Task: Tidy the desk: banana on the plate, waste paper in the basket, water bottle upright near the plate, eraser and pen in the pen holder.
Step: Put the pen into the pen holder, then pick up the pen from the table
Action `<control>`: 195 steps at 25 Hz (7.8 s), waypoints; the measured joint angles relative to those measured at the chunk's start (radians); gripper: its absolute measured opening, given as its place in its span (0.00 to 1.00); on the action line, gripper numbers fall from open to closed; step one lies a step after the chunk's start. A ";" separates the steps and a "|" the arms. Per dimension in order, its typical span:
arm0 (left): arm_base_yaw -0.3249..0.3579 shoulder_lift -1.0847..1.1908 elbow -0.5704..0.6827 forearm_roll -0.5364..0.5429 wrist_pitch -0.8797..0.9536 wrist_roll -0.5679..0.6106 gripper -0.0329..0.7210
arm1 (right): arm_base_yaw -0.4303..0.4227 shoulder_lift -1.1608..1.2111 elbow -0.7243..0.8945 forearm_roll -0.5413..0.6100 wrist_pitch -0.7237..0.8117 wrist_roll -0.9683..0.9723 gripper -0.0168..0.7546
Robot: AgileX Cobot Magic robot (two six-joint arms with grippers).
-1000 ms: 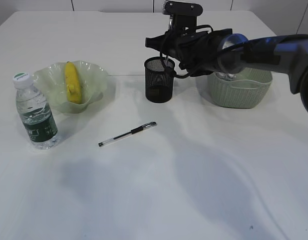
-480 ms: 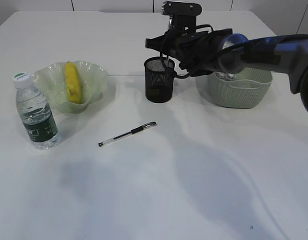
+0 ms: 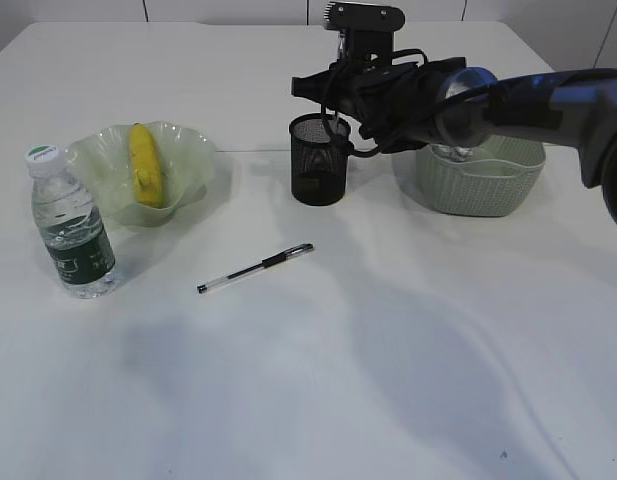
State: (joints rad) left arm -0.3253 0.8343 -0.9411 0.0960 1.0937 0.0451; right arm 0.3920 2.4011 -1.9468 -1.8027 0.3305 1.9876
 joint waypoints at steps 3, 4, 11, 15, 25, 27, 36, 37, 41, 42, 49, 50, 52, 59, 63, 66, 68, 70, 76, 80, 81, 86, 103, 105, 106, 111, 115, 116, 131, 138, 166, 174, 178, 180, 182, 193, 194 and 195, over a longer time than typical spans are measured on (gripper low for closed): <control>0.000 0.000 0.000 0.000 0.000 0.000 0.66 | 0.000 0.000 0.000 0.000 0.000 0.000 0.14; 0.000 0.000 0.000 0.000 0.000 0.000 0.66 | 0.000 0.000 0.000 0.000 0.000 0.000 0.14; 0.000 0.000 0.000 0.000 0.000 0.000 0.66 | 0.000 0.000 0.000 0.000 0.000 0.000 0.16; 0.000 0.000 0.000 0.000 0.000 0.000 0.66 | 0.000 0.000 0.000 0.000 0.000 -0.002 0.17; 0.000 0.000 0.000 0.000 0.000 0.000 0.66 | -0.002 0.001 -0.021 0.000 -0.002 -0.002 0.20; 0.000 0.000 0.000 0.000 0.000 0.000 0.66 | -0.002 0.001 -0.032 0.000 -0.002 -0.004 0.20; 0.000 0.000 0.000 0.000 0.000 0.000 0.65 | -0.002 -0.013 -0.044 0.000 -0.002 -0.052 0.21; 0.000 0.000 0.000 0.000 0.000 0.000 0.65 | -0.002 -0.024 -0.044 0.000 -0.002 -0.059 0.21; 0.000 0.000 0.000 0.000 -0.002 0.000 0.65 | -0.002 -0.082 -0.045 0.000 -0.002 -0.067 0.21; 0.000 0.000 0.000 0.000 -0.002 0.000 0.65 | -0.002 -0.097 -0.045 0.000 -0.002 -0.067 0.21; 0.000 0.000 0.000 0.000 -0.008 0.000 0.65 | -0.002 -0.233 -0.046 0.000 -0.002 -0.097 0.21; 0.000 0.000 0.000 0.000 -0.010 0.000 0.65 | -0.002 -0.255 -0.046 0.000 -0.002 -0.116 0.21; 0.000 0.000 0.000 0.000 -0.013 0.000 0.65 | -0.002 -0.295 -0.046 0.017 -0.002 -0.174 0.21; 0.000 0.000 -0.007 -0.007 -0.086 0.000 0.65 | -0.002 -0.441 -0.048 0.323 0.078 -0.482 0.21; 0.000 0.000 -0.026 -0.031 -0.221 0.000 0.65 | -0.002 -0.539 -0.048 0.592 0.191 -0.730 0.21; 0.000 0.000 -0.027 -0.036 -0.365 0.000 0.65 | -0.002 -0.594 -0.052 0.767 0.281 -0.945 0.21; 0.000 -0.002 -0.027 -0.037 -0.448 0.000 0.65 | -0.002 -0.613 -0.052 0.869 0.345 -1.067 0.21; 0.000 -0.004 -0.027 -0.021 -0.524 0.000 0.65 | -0.002 -0.619 -0.052 0.958 0.400 -1.191 0.21; 0.000 -0.004 -0.027 0.086 -0.751 0.000 0.65 | 0.012 -0.640 -0.052 1.182 0.528 -1.403 0.21; 0.000 -0.004 -0.028 0.037 -0.840 0.000 0.65 | 0.051 -0.683 -0.052 1.210 0.565 -1.514 0.21; 0.000 -0.004 -0.034 0.019 -0.838 0.000 0.65 | 0.056 -0.696 -0.052 1.219 0.586 -1.555 0.21; 0.000 0.030 -0.133 -0.023 -0.686 -0.002 0.65 | 0.061 -0.748 -0.052 1.258 0.687 -1.664 0.21; 0.000 0.456 -0.665 -0.177 -0.062 0.189 0.65 | 0.061 -0.776 -0.052 1.285 0.769 -1.806 0.21; 0.000 0.506 -0.699 -0.227 -0.015 0.238 0.65 | 0.061 -0.776 -0.052 1.289 0.785 -1.820 0.21; 0.000 0.532 -0.709 -0.239 0.005 0.252 0.65 | 0.061 -0.776 -0.052 1.293 0.792 -1.828 0.21; 0.000 0.630 -0.733 -0.254 0.051 0.301 0.65 | 0.061 -0.776 -0.052 1.302 0.821 -1.851 0.21; 0.000 0.687 -0.735 -0.256 0.053 0.328 0.65 | 0.061 -0.776 -0.052 1.304 0.850 -1.857 0.21; 0.000 0.701 -0.735 -0.256 0.053 0.336 0.65 | 0.061 -0.776 -0.052 1.310 0.858 -1.857 0.21; 0.000 0.902 -0.825 -0.292 0.140 0.454 0.65 | 0.061 -0.776 -0.052 1.326 0.920 -1.874 0.21; 0.000 1.009 -0.957 -0.313 0.147 0.467 0.65 | 0.061 -0.776 -0.052 1.326 0.925 -1.883 0.21; -0.066 1.313 -1.004 -0.821 -0.664 0.868 0.65 | 0.061 -0.776 -0.052 1.234 0.930 -1.898 0.21; -0.066 1.382 -1.004 -0.829 -0.723 0.870 0.65 | 0.061 -0.776 -0.052 1.232 0.926 -1.898 0.21; -0.066 1.390 -1.004 -0.831 -0.751 0.870 0.65 | 0.061 -0.776 -0.052 1.232 0.926 -1.898 0.21; -0.066 1.390 -1.004 -0.831 -0.777 0.870 0.65 | 0.061 -0.776 -0.052 1.232 0.926 -1.898 0.21; -0.066 1.392 -1.004 -0.833 -0.802 0.870 0.65 | 0.061 -0.776 -0.052 1.232 0.926 -1.898 0.21; -0.066 1.448 -1.004 -0.968 -0.914 0.870 0.65 | 0.061 -0.776 -0.052 1.232 0.914 -1.898 0.21; -0.066 1.454 -1.004 -0.979 -0.933 0.870 0.65 | 0.061 -0.776 -0.052 1.232 0.914 -1.898 0.21; -0.066 1.459 -1.004 -0.991 -0.957 0.870 0.65 | 0.061 -0.776 -0.052 1.232 0.914 -1.898 0.21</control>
State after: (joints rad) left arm -0.3909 2.2929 -1.9451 -0.8950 0.1363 0.9155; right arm 0.4534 1.6252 -1.9992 -0.5705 1.2449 0.0892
